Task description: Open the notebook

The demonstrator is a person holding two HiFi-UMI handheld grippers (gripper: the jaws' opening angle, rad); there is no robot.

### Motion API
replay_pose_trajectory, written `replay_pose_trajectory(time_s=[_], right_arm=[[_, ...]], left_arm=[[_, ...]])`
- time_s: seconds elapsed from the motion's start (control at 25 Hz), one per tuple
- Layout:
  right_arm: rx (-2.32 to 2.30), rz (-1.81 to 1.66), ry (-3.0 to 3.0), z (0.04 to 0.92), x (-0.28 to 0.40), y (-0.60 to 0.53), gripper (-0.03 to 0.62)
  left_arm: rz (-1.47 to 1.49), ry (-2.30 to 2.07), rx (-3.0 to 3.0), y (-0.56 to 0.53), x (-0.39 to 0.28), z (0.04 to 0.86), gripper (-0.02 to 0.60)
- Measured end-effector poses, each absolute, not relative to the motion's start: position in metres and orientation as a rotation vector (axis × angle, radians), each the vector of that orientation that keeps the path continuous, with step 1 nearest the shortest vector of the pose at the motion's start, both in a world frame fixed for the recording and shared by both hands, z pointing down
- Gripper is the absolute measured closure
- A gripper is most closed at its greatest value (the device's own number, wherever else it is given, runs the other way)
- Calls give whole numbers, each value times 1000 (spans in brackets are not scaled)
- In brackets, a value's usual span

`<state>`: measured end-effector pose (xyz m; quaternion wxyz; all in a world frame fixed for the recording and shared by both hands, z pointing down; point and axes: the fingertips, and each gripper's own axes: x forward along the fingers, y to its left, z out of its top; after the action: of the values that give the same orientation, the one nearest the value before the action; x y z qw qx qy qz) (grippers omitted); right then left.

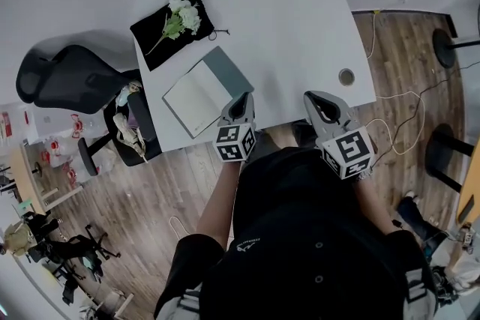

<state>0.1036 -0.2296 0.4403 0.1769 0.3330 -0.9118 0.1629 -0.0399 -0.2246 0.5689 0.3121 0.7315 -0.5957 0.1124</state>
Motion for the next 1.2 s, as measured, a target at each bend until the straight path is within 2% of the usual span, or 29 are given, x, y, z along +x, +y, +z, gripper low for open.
replay_pose_trajectory(time_s=[0.64, 1.2], right_arm=[[689, 465, -2669, 443, 62, -230, 589], [436, 410, -2720, 442, 24, -220, 589]], left_arm=[[169, -1794, 2009, -189, -50, 476, 575], [67, -1967, 1935, -162, -53, 438, 575]])
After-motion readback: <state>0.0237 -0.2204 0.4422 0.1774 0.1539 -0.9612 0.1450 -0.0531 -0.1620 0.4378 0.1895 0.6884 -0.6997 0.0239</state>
